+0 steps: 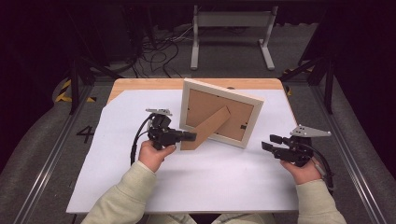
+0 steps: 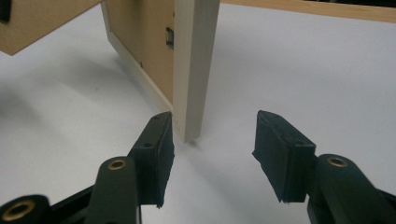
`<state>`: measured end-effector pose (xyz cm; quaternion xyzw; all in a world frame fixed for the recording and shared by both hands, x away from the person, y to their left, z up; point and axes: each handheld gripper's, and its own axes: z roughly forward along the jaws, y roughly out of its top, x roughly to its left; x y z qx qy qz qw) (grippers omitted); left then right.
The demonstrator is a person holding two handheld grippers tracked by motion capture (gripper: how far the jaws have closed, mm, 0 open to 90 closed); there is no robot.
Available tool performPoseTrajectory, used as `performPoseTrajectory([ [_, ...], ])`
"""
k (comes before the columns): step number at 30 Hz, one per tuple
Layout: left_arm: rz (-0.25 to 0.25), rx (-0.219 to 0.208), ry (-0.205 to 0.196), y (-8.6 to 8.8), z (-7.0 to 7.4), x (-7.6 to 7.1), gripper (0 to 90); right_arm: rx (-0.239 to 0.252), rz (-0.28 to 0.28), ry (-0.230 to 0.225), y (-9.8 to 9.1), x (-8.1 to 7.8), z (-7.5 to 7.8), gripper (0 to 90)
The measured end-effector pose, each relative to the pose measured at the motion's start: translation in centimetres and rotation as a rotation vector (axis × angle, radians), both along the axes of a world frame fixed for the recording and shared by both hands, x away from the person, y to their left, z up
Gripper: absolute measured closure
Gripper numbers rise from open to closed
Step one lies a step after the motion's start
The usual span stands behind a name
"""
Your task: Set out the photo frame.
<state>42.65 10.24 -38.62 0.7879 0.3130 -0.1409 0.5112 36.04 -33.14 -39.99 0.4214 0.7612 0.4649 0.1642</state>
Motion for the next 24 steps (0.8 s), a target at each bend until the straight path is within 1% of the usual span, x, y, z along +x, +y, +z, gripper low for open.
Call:
performPoseTrajectory([
  [1, -0.006, 0.013, -0.004, 0.0, -0.2, 0.1, 87.9, 0.002, 0.0, 0.001, 0.0, 0.0, 0.0, 47.2],
  [2, -0.008, 0.009, -0.001, 0.0, -0.3, 0.0, 87.9, 0.001, 0.001, 0.0, 0.0, 0.0, 0.0, 47.2],
  [5, -0.026, 0.025, -0.002, 0.3, -0.4, 0.0, 87.8, 0.002, 0.003, -0.003, 0.0, 0.0, 0.0, 47.1],
  [7, -0.046, 0.062, -0.002, 0.4, -0.7, -0.2, 87.7, 0.001, 0.005, -0.006, 0.1, 0.0, 0.0, 47.0],
  [8, -0.052, 0.071, 0.011, 0.5, -0.9, -0.3, 87.7, 0.001, 0.006, -0.007, 0.1, 0.0, 0.1, 47.0],
  [10, -0.069, 0.092, 0.014, 0.8, -1.1, -0.4, 87.8, 0.005, 0.006, -0.006, 0.2, 0.1, 0.1, 47.0],
  [13, -0.089, 0.134, -0.003, 0.8, -1.0, -1.0, 87.8, 0.002, 0.014, -0.012, 0.4, 0.2, 0.2, 47.0],
  [14, -0.088, 0.152, -0.014, 0.7, -1.0, -1.2, 87.7, -0.002, 0.017, -0.013, 0.5, 0.3, 0.2, 46.9],
  [15, -0.088, 0.152, -0.014, 0.7, -1.0, -1.2, 87.7, -0.002, 0.017, -0.013, 0.5, 0.3, 0.2, 46.9],
  [16, -0.096, 0.166, -0.018, 0.7, -1.1, -1.4, 87.7, -0.002, 0.019, -0.012, 0.6, 0.3, 0.2, 46.9],
  [19, -0.118, 0.191, -0.022, 0.7, -1.5, -1.7, 87.6, -0.003, 0.025, -0.014, 0.7, 0.5, 0.2, 46.9],
  [20, -0.129, 0.208, -0.025, 0.6, -1.7, -1.8, 87.6, -0.003, 0.026, -0.013, 0.8, 0.5, 0.2, 46.8],
  [21, -0.136, 0.215, -0.024, 0.6, -1.8, -1.9, 87.6, -0.002, 0.027, -0.014, 0.8, 0.6, 0.2, 46.9],
  [24, -0.156, 0.253, -0.038, 0.4, -2.1, -2.3, 87.5, -0.002, 0.031, -0.016, 1.0, 0.8, 0.2, 47.1],
])
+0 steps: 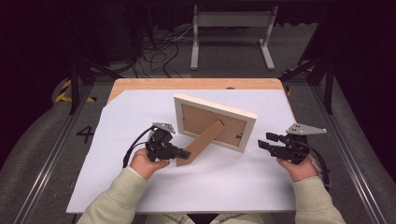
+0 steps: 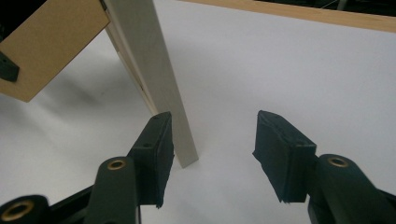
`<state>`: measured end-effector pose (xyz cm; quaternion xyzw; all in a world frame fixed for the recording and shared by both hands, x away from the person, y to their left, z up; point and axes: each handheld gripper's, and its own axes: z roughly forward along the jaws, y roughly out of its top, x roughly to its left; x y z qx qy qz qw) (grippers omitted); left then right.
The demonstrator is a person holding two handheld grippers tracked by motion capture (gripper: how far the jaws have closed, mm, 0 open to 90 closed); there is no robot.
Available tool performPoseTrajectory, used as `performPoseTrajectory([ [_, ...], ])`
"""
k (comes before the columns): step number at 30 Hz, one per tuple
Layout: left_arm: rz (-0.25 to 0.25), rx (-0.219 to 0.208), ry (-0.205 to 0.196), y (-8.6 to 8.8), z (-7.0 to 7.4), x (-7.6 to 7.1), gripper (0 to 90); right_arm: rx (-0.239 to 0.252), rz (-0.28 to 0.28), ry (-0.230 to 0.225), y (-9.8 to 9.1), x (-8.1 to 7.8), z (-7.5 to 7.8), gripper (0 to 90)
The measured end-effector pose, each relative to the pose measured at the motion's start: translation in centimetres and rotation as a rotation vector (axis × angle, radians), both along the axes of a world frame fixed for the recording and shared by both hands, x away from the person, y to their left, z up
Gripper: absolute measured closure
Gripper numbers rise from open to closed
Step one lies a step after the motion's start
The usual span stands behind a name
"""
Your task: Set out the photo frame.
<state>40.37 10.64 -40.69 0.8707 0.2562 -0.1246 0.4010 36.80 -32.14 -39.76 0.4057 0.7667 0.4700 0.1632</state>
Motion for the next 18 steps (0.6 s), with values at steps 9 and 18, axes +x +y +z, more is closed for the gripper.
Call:
performPoseTrajectory([
  [9, -0.042, 0.051, -0.041, -0.1, -1.4, -1.0, 87.0, -0.009, 0.02, -0.004, 0.6, 0.4, 0.1, 47.7],
  [18, -0.066, 0.119, -0.064, -0.4, -2.4, -1.5, 85.8, -0.005, 0.027, -0.004, 0.8, 0.7, 0.1, 47.6],
])
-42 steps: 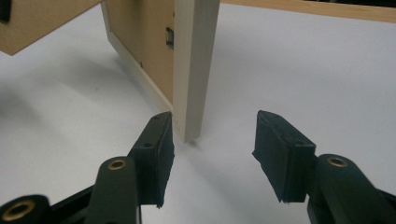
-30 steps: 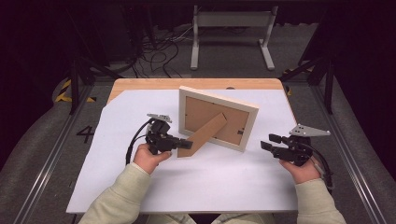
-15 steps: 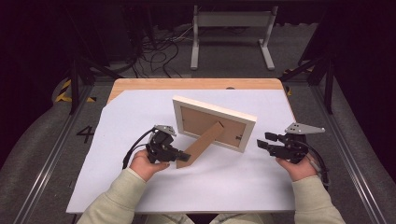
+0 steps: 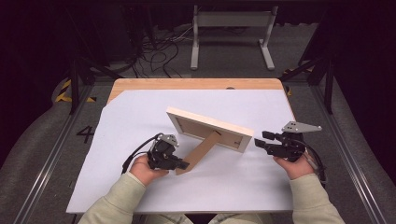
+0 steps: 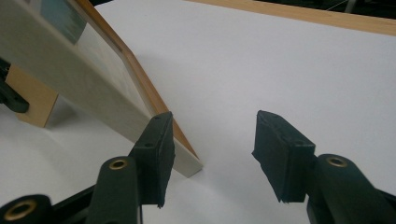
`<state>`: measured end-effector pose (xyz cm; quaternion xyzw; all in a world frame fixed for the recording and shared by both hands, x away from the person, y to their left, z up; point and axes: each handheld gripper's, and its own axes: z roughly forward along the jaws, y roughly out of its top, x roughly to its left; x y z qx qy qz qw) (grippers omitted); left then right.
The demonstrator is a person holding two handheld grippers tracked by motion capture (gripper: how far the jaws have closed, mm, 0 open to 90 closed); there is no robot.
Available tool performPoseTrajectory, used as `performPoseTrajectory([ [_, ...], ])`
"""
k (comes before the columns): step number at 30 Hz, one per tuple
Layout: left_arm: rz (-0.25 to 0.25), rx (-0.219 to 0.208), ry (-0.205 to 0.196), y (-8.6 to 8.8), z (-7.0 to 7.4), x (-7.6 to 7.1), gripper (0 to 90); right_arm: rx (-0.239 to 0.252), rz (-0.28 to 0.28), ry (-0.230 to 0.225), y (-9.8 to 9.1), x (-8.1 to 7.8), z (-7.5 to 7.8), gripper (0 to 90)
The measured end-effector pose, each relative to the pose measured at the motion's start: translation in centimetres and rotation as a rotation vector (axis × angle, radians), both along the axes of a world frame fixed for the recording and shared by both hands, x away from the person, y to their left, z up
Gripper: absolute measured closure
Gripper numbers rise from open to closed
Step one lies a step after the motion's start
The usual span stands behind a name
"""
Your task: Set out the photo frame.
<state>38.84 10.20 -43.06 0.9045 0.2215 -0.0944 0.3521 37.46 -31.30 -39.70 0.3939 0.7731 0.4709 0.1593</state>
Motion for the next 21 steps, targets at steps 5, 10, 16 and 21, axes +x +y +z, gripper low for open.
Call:
performPoseTrajectory([
  [5, -0.006, 0.034, 0.009, -0.2, -0.4, -0.4, 84.8, 0.001, -0.001, 0.002, 0.0, 0.0, 0.0, 47.6],
  [10, -0.002, 0.025, 0.036, 0.0, -0.5, -0.2, 83.4, 0.0, -0.002, 0.001, 0.0, -0.1, 0.0, 47.6],
  [16, -0.003, -0.008, 0.07, 0.6, 0.0, 0.1, 77.7, 0.001, -0.002, -0.002, 0.0, -0.1, 0.0, 48.0],
  [21, 0.019, -0.071, 0.064, 2.0, 1.0, 0.4, 72.1, -0.022, -0.008, -0.01, 0.0, -0.3, 0.0, 54.8],
])
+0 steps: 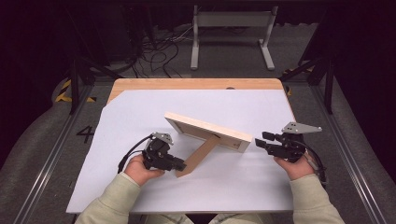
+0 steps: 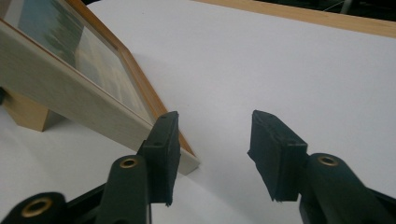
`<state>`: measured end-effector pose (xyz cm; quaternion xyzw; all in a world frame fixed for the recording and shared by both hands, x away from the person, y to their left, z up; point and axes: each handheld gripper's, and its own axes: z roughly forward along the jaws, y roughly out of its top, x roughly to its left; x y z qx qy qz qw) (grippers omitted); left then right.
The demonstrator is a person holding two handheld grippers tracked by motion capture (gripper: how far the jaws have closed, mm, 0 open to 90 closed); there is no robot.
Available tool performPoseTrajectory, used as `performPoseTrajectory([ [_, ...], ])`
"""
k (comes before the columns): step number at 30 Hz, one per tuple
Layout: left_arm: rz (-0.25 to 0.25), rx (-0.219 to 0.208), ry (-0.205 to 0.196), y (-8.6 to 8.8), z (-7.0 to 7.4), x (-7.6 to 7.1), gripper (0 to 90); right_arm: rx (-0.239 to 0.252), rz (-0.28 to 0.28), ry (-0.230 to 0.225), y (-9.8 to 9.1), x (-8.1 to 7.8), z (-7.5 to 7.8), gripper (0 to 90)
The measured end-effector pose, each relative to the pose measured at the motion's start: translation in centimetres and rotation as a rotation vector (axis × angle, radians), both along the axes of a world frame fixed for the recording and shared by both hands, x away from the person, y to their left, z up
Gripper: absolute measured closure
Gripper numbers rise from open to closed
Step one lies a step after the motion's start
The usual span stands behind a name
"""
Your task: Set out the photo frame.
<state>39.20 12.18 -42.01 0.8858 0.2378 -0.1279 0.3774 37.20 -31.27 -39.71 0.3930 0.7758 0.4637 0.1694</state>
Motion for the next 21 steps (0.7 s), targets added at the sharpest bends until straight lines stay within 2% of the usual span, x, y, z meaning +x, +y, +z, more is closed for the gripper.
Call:
performPoseTrajectory([
  [6, 0.051, -0.056, -0.057, 1.4, 1.3, 0.1, 71.1, -0.07, 0.017, -0.028, 0.3, -0.3, -0.1, 69.7],
  [14, 0.12, -0.065, -0.193, 2.1, 2.2, -0.4, 72.6, -0.121, 0.034, -0.046, 0.8, -0.6, -0.2, 86.6],
  [16, 0.152, -0.076, -0.229, 2.4, 2.4, -0.5, 72.9, -0.131, 0.037, -0.044, 0.9, -0.6, -0.4, 88.7],
  [17, 0.152, -0.076, -0.229, 2.4, 2.4, -0.5, 72.8, -0.131, 0.037, -0.044, 0.9, -0.6, -0.4, 88.7],
  [18, 0.18, -0.081, -0.254, 2.7, 2.5, -0.5, 72.5, -0.143, 0.039, -0.04, 1.1, -0.5, -0.6, 89.9],
  [21, 0.208, -0.085, -0.27, 3.0, 2.5, -0.5, 70.4, -0.154, 0.041, -0.038, 1.3, -0.4, -0.8, 90.0],
])
